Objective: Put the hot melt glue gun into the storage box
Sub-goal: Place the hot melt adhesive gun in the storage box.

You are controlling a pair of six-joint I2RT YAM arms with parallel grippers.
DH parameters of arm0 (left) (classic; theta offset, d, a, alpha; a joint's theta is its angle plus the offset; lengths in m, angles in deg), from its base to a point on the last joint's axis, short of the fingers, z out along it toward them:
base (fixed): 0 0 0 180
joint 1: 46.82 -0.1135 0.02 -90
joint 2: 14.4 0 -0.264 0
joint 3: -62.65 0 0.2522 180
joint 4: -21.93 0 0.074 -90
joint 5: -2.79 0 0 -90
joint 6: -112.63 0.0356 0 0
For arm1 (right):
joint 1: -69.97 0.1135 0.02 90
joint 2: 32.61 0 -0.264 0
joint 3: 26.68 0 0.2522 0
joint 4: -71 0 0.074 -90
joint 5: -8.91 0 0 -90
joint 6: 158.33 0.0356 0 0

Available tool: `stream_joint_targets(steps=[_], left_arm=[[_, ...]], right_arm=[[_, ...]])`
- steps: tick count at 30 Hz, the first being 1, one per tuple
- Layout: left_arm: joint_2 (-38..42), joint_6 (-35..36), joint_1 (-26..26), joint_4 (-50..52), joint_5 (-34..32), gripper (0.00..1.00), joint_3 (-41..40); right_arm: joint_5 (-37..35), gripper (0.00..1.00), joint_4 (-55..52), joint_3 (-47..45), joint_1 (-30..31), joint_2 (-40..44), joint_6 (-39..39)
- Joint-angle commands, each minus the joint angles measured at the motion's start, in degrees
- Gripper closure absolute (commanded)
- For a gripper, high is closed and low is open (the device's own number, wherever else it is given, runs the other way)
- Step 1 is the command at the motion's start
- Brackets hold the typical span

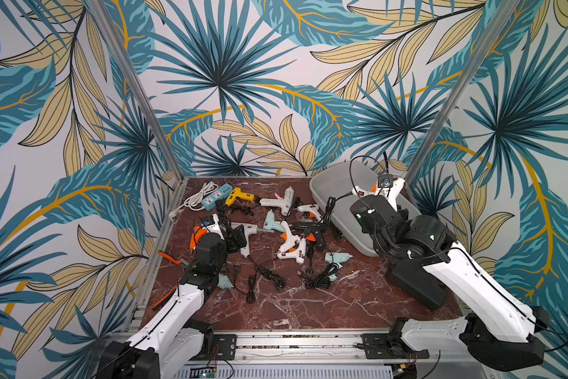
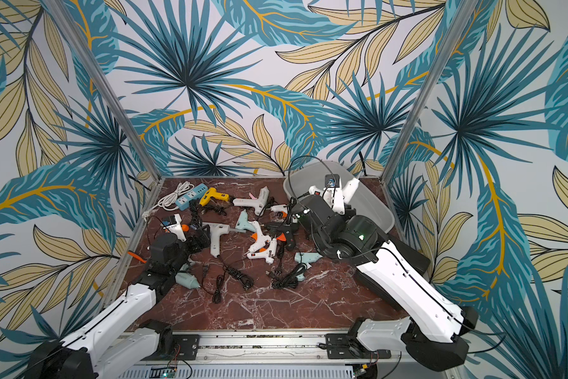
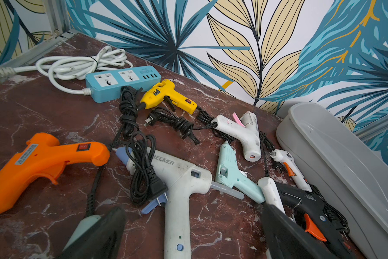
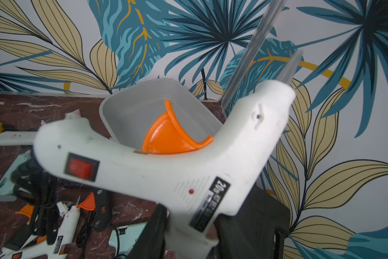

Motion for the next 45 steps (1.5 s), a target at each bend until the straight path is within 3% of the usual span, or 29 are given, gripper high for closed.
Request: stream_joint_targets(steps=[1,8,16,21,32,45], left_arm=[[0.8,0.0,0.2,-1.1,0.7,0.0,0.4],[0.6,0.1,0.2,-0.7,1.4,0.0,1.1],[-0.5,-0.9,0.2,-1.8,4.8,0.0,0.8],[-2.3,-1.5,0.2,-3.5,6.3,0.0,0.9],[-5.0,-1.8,0.2,-5.2,7.8,0.0,1.3],[-5.4,-1.9,0.2,-4.9,8.0,0.0,1.4]], right_arm=[[3.3,1.0,6.9,2.5,-6.0,-1.1,-6.3],[13.9,1.0,12.9,9.9,-20.8,-8.2,-11.0],[26.5,1.0,13.3,18.5,-33.2,-22.4,-8.5],[31.8,1.0,13.4,16.1,-36.7,-29.0,-5.3],[41.4,1.0,15.6,-0.6,-45.3,-36.8,-2.3],[46.6,1.0,15.6,-2.7,-45.7,-45.5,-5.7]])
